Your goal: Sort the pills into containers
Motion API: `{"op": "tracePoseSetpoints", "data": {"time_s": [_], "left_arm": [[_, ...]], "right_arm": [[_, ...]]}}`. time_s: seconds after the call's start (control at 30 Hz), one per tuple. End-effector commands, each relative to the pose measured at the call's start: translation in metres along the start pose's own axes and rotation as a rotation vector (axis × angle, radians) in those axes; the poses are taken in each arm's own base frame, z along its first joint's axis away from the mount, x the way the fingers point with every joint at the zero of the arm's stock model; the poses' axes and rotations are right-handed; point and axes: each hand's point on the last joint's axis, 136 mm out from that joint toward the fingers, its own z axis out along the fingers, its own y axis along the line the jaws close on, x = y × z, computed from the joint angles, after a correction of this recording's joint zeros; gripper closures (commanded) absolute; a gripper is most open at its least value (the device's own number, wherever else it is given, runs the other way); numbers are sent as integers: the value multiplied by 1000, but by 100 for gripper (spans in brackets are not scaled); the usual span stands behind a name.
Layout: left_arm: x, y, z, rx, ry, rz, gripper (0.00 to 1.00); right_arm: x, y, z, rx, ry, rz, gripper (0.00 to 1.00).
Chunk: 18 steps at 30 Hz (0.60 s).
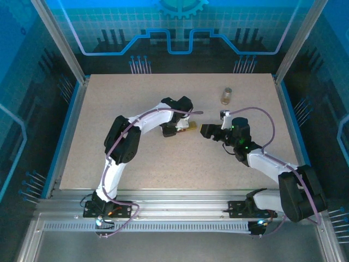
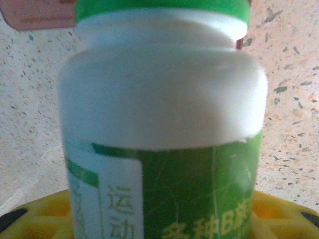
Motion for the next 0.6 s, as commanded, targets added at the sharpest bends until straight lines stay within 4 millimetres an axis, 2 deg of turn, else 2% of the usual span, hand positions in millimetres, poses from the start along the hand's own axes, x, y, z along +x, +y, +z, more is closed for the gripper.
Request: {"op": "tracePoseSetpoints", "data": {"time_s": [0.0, 0.17, 0.37, 0.47, 0.57], "left_arm": [[-6, 7, -21, 3, -125, -100, 100], [-14, 4, -31, 30, -259, -181, 100], [-24, -3, -43, 91, -461, -312, 100], [-31, -4, -57, 125, -596, -366, 100], [-38, 4, -78, 128, -762, -415, 100]], "right_arm": [[0, -12, 0, 47, -1, -22, 23], [3, -17, 4, 59, 19, -22, 23], [2, -14, 8, 46, 46, -49, 23], [2, -4, 6, 10, 88, -75, 24], [-3, 17, 0, -76, 93, -105, 26]]}}
